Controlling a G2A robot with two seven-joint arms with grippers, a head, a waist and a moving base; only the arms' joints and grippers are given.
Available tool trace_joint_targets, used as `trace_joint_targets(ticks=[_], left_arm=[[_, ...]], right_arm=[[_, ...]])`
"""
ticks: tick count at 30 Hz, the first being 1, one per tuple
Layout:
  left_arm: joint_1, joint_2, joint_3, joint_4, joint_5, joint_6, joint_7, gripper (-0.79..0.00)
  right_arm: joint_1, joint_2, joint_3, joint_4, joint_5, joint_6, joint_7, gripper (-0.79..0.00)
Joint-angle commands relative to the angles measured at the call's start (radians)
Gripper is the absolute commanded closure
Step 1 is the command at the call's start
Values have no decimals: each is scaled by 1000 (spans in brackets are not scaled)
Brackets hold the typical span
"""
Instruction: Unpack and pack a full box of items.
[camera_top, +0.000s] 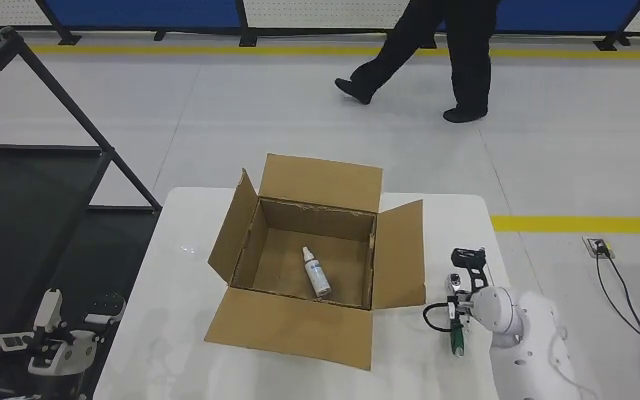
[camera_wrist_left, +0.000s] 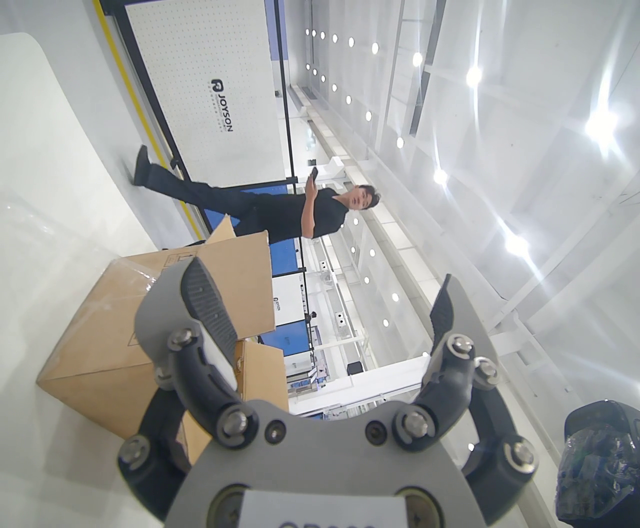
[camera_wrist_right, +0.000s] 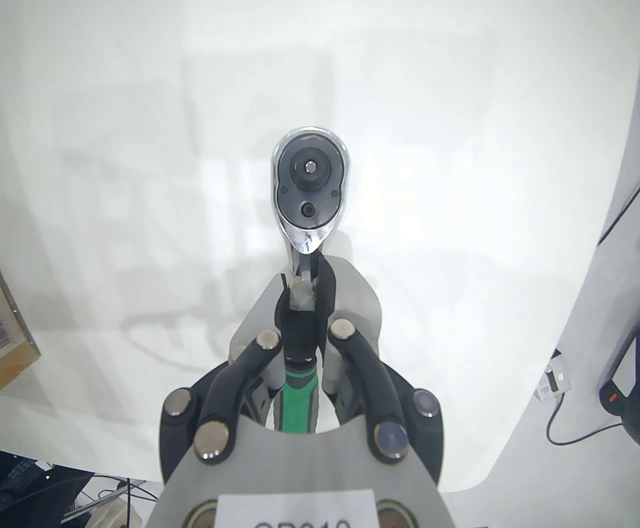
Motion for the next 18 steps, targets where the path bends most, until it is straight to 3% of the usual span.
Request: trace_joint_targets(ticks=[1, 11, 18], left_arm=[[0, 0, 0, 0, 0, 0, 0, -785], [0, 0, 0, 0, 0, 0, 0, -785], [0, 0, 0, 0, 0, 0, 0, -785]], right_arm=[[-19, 1, 8, -62, 11, 22, -11, 0], [-160, -2, 12, -543, 21, 192, -102, 0], [-195, -6, -107, -824, -35, 226, -214, 0]])
